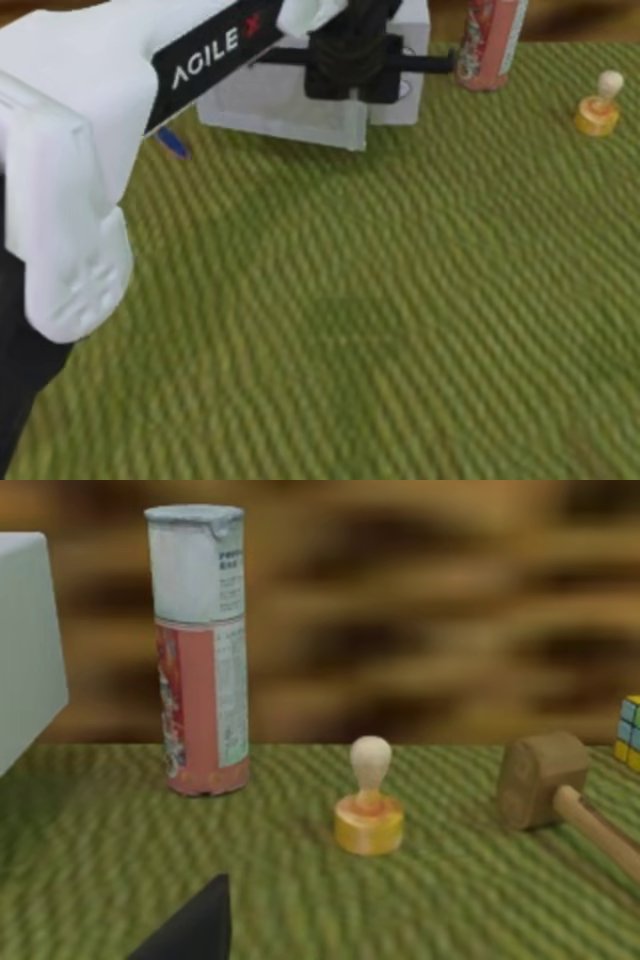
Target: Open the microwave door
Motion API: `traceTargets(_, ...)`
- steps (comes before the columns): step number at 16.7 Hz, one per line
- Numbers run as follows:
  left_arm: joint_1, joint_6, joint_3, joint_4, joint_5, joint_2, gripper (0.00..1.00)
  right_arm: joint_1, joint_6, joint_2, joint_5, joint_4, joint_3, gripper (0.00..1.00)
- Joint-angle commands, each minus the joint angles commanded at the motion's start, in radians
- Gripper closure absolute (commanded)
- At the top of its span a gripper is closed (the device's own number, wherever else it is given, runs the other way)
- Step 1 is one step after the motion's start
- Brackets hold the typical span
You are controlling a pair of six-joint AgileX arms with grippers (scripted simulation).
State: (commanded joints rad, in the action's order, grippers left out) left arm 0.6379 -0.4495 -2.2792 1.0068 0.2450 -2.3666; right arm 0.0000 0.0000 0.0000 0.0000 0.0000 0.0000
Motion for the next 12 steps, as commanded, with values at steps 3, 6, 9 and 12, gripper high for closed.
traceTargets(3, -0.004, 0.051, 0.123, -0.059, -0.023, 0.065, 1.0, 0.0, 0.0, 0.0, 0.0, 0.0, 0.0, 0.0)
traceTargets(6, -0.006, 0.074, 0.165, -0.085, -0.035, 0.094, 1.0, 0.0, 0.0, 0.0, 0.0, 0.0, 0.0, 0.0)
traceTargets(9, -0.006, 0.074, 0.165, -0.085, -0.035, 0.094, 1.0, 0.0, 0.0, 0.0, 0.0, 0.0, 0.0, 0.0)
traceTargets(12, -0.006, 0.074, 0.165, -0.085, -0.035, 0.094, 1.0, 0.0, 0.0, 0.0, 0.0, 0.0, 0.0, 0.0)
